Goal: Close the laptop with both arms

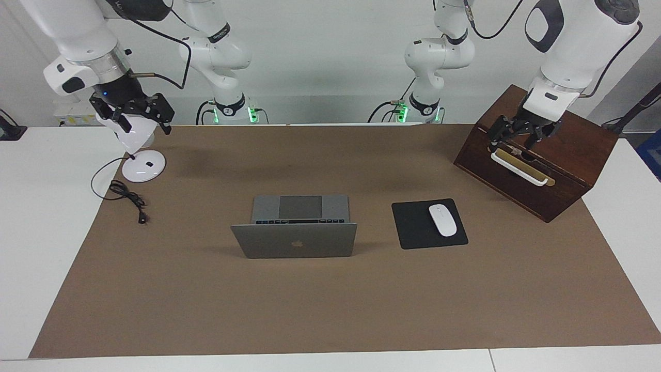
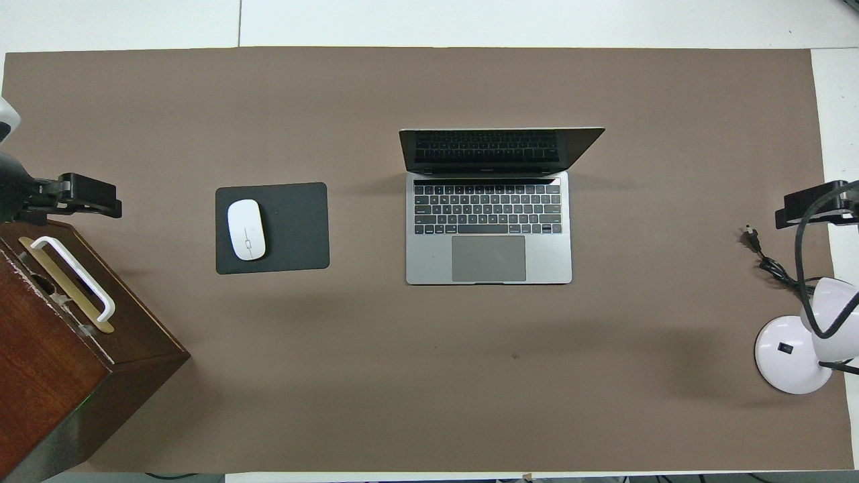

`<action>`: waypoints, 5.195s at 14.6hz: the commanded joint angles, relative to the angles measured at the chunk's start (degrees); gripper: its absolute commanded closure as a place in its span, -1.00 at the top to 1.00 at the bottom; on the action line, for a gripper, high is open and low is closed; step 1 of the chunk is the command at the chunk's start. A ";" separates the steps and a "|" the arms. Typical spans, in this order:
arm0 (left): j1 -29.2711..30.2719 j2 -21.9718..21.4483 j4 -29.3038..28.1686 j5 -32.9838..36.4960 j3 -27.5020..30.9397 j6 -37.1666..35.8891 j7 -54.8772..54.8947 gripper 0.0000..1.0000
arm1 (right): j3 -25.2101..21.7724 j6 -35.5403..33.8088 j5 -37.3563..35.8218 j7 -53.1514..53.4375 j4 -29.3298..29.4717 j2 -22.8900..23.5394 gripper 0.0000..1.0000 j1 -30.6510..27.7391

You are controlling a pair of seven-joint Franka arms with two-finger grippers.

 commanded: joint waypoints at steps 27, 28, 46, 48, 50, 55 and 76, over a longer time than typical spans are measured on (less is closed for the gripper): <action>-6.52 -9.97 -21.49 -11.56 -2.28 16.99 -40.10 -0.75 | 0.93 9.63 -0.30 -3.50 -1.03 -0.45 1.00 -1.95; -6.61 -10.24 -22.73 -14.20 -2.36 19.62 -44.39 -0.75 | 1.02 11.04 -0.30 -3.59 -1.03 -0.18 1.00 -2.04; -23.29 -0.84 -36.62 -67.36 -2.63 61.81 -79.58 -1.00 | 1.19 28.62 2.08 -3.41 3.87 8.42 1.00 -0.99; -25.58 -0.14 -37.24 -74.74 -2.63 67.25 -79.59 -1.00 | 1.02 29.60 2.16 -3.41 7.21 12.28 1.00 0.85; -28.40 1.18 -37.33 -82.48 -2.71 73.14 -79.59 -1.00 | 1.02 31.08 1.90 -3.24 11.25 16.50 0.96 1.30; -31.65 4.86 -36.81 -91.65 -2.63 75.89 -79.32 -1.00 | 0.93 35.31 1.73 -0.34 19.95 26.08 0.48 4.63; -40.08 18.05 -29.42 -95.79 -2.63 80.37 -78.97 -1.00 | 1.46 33.64 -10.58 13.99 25.07 38.49 -1.00 20.63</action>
